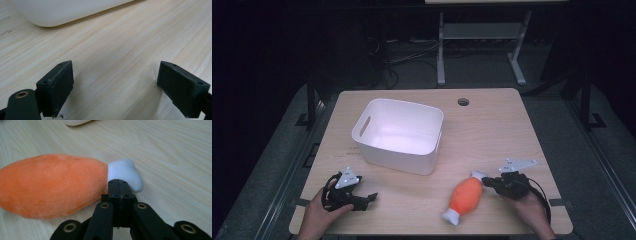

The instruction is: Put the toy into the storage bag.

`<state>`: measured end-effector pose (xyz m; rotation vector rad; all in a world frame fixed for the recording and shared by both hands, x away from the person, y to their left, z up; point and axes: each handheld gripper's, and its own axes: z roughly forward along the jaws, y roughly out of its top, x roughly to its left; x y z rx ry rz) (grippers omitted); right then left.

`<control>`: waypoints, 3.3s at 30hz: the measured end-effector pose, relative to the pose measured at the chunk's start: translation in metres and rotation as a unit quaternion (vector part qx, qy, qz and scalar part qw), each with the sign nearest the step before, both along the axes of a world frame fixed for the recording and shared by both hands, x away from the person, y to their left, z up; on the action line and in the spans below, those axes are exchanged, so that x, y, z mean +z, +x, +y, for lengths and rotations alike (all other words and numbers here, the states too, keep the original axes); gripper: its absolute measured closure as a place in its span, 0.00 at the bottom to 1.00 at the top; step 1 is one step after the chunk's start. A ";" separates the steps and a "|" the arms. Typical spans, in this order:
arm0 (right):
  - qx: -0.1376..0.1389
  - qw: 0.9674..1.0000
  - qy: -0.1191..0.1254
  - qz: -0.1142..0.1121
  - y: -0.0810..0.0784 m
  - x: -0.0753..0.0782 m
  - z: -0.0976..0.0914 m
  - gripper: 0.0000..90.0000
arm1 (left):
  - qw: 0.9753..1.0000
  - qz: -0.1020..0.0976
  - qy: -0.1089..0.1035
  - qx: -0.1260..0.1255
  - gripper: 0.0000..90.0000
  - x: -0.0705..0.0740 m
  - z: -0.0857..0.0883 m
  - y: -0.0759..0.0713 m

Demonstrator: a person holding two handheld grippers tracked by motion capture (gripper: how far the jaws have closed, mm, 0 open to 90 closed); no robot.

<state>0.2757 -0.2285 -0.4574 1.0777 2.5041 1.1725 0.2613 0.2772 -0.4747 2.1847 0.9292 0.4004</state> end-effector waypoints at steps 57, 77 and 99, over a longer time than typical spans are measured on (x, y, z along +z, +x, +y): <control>0.108 0.994 -0.005 0.001 0.063 0.000 0.094 0.99 | 1.000 0.000 -0.001 0.001 0.14 0.000 0.000 0.000; 0.086 0.996 -0.005 -0.007 0.057 0.009 0.080 0.91 | 1.000 0.000 -0.001 0.000 0.14 0.000 0.000 0.000; 0.006 0.999 0.045 0.012 -0.002 0.022 0.010 0.26 | 1.000 0.000 0.000 0.000 0.14 0.000 0.000 0.000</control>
